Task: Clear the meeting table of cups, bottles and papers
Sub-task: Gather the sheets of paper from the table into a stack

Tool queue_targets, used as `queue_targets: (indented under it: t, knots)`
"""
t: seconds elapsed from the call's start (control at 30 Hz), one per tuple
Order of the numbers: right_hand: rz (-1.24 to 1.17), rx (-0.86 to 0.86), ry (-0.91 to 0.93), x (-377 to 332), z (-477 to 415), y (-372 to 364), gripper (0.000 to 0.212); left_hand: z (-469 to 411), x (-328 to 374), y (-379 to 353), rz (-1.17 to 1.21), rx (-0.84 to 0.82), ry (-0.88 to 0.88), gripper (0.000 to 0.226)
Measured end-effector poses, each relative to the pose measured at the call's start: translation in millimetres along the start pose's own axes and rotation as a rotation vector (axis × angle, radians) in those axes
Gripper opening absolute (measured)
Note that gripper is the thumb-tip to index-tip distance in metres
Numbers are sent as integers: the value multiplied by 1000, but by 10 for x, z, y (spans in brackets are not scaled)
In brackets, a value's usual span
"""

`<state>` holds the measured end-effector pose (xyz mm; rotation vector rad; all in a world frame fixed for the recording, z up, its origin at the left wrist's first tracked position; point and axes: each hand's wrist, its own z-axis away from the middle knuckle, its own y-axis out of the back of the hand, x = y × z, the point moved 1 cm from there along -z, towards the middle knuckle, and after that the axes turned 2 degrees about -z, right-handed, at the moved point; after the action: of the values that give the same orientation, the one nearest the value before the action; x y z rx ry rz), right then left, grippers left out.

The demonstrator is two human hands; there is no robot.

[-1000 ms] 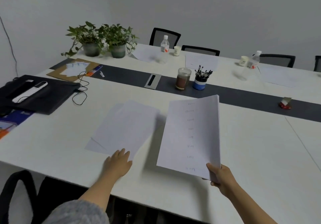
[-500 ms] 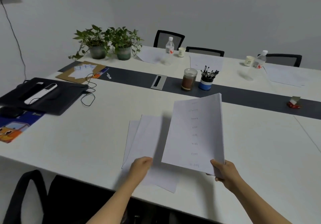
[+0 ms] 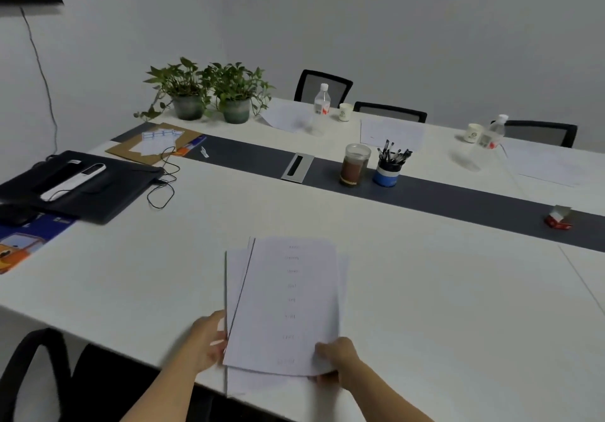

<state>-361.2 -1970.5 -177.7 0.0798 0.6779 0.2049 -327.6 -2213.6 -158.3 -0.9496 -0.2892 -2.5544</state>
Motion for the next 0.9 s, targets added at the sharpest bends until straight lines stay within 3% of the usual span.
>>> queue_targets:
  t: [0.23, 0.4, 0.53, 0.6, 0.7, 0.83, 0.9]
  knots:
    - [138, -22, -38, -64, 48, 235, 20, -68, -89, -202, -168, -5, 36, 25]
    - [321, -12, -22, -87, 84, 263, 25, 24, 3, -372, -223, 42, -220, 32]
    - [354, -12, -33, -35, 93, 288, 27, -174, -150, -291, 12, -83, -95, 43]
    - [358, -13, -37, -15, 115, 301, 28, -265, -215, -275, 46, -131, -51, 51]
    - [489, -16, -47, 20, 125, 308, 29, -108, -166, -368, -8, -179, -74, 44]
    - [753, 58, -78, 61, 198, 373, 43, -19, -80, -407, -101, -125, -197, 48]
    - [909, 137, -10, 19, 269, 455, 61, 44, 36, -340, -82, -122, -279, 41]
